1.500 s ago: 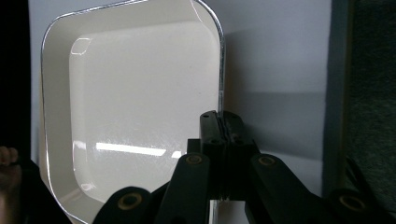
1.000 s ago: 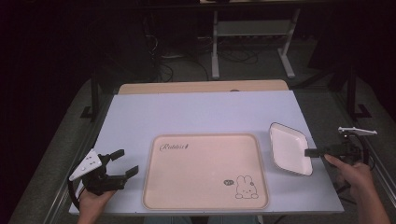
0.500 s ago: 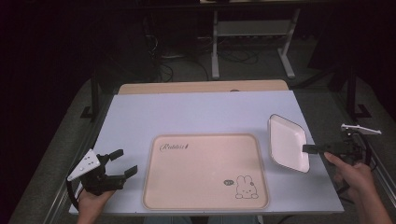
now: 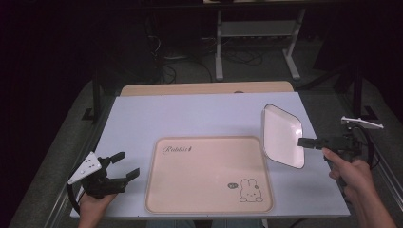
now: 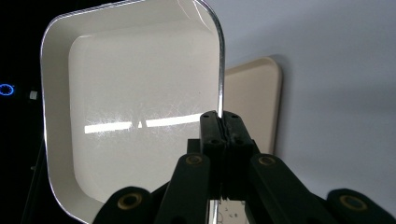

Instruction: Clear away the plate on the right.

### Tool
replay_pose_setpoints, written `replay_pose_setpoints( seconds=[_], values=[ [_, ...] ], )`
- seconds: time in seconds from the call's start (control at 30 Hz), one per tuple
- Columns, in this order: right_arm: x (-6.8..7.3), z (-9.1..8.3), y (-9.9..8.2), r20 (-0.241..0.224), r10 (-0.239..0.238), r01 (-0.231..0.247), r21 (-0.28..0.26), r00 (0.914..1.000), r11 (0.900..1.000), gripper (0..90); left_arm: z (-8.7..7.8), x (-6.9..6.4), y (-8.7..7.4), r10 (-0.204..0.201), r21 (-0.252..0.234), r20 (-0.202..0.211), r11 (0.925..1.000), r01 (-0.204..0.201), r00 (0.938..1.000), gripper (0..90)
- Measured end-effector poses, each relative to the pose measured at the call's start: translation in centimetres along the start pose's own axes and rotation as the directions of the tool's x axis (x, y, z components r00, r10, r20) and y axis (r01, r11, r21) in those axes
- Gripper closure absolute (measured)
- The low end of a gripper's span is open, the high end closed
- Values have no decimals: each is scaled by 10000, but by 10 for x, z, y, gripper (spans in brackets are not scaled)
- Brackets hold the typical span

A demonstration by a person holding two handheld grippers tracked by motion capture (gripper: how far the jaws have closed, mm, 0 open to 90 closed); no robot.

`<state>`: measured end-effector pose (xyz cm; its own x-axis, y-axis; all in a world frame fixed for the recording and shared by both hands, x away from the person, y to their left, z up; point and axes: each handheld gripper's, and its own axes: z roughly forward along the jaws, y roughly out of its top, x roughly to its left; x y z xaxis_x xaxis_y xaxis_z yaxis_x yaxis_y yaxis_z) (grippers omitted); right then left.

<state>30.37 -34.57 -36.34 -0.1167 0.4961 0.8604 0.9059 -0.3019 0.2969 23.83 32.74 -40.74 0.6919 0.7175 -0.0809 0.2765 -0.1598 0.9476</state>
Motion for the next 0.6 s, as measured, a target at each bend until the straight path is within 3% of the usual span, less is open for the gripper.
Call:
replay_pose_setpoints(
  seconds=[0.2,0.4,0.6],
  values=[
    [16,7,1,115,-204,203,109,9997,9997,883,0,0,0,-51,2,8,10000,51,10000,144],
    [31,19,0,-196,-389,392,181,9991,9991,883,0,0,0,-52,-14,2,10000,52,10000,143],
    [50,28,-1,-192,-680,687,344,9975,9970,883,0,0,0,-41,-6,38,10000,41,10000,143]
  ],
)
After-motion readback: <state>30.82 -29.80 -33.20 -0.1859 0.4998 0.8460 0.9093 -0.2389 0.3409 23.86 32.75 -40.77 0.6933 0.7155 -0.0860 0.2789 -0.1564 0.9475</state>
